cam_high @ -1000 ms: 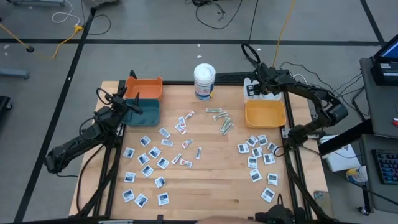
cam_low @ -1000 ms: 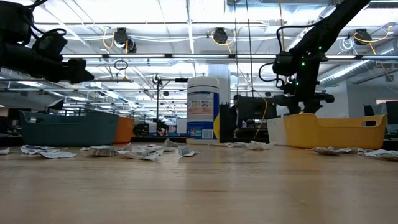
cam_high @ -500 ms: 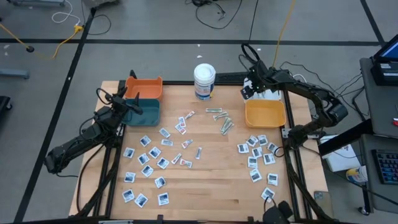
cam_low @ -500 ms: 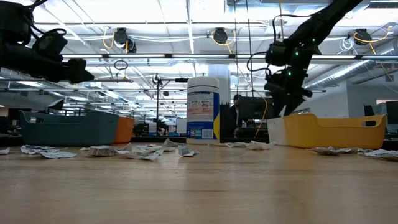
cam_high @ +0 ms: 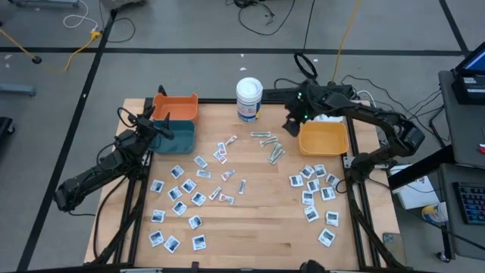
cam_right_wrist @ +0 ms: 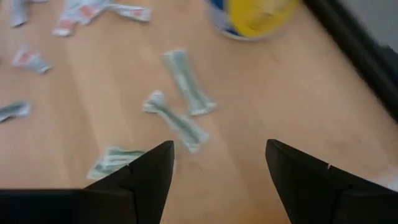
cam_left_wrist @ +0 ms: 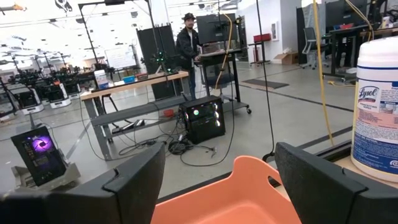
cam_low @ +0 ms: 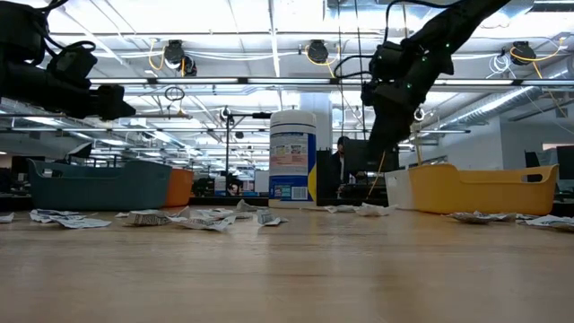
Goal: Pick & Place First Aid Supplies
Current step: Put the green bandage into the white bin
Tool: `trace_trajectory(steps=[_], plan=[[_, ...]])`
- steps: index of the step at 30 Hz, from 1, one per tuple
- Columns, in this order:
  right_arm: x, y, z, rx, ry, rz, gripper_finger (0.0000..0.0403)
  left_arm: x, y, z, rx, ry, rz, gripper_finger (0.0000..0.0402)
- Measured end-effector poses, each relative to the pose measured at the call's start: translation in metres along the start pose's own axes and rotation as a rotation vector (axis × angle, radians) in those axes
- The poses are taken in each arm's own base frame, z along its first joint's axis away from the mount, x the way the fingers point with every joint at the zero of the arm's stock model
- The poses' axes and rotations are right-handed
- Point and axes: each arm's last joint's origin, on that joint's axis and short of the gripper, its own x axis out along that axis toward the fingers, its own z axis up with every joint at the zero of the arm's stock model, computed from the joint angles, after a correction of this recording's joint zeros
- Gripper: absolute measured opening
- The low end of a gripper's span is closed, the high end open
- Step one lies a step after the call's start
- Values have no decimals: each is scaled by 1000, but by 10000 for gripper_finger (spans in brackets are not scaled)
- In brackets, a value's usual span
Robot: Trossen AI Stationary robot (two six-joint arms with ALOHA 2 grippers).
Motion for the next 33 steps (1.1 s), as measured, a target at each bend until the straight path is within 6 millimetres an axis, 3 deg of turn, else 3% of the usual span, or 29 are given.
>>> trace_trajectory(steps=[9, 14, 25, 33], plan=[[21, 30, 5, -173, -138, 49, 251, 0, 0, 0, 0, 0, 0, 308], [47, 40, 6, -256, -156, 29, 251, 0, 0, 0, 0, 0, 0, 308], [110, 36, -1, -293, -73, -27, 251, 0, 0, 0, 0, 0, 0, 308], [141, 27, 3, -269, -12, -115, 246, 0, 0, 0, 0, 0, 0, 308]])
